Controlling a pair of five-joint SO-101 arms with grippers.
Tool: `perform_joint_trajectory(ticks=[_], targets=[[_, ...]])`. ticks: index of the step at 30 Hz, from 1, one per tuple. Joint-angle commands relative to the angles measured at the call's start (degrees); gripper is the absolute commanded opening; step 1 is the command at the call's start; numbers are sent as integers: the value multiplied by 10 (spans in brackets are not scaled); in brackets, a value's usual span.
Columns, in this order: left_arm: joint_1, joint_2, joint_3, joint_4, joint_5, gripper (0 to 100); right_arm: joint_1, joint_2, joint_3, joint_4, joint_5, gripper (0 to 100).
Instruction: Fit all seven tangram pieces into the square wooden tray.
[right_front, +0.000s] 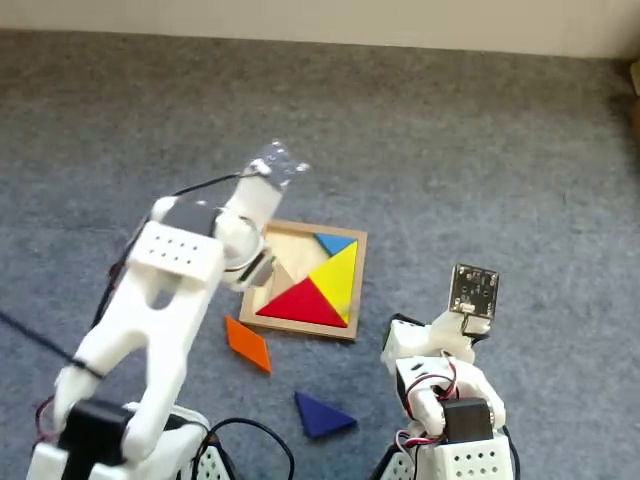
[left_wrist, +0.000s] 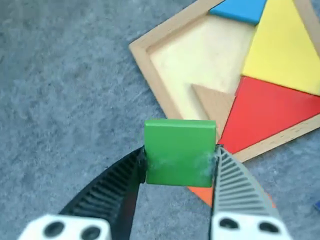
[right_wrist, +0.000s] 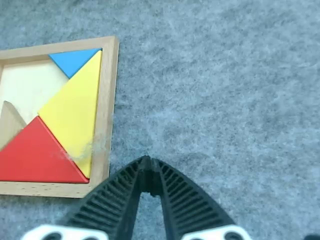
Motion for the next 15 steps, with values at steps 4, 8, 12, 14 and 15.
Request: perform_joint_trajectory(ticks=[4,8,12,14,15], targets=[[51,100,-122,2,3,126,8,-9,79,4,6,5],[65,179,-191,2,0,126,8,-9,79,5,6,5],[70,263,-263,5,0,127,8,-7,79,5,6,5],[69,295,-288,5,0,127,8,-7,79,5,6,5],[69,309,-298,5,0,130,8,-7,79,5,6,5]])
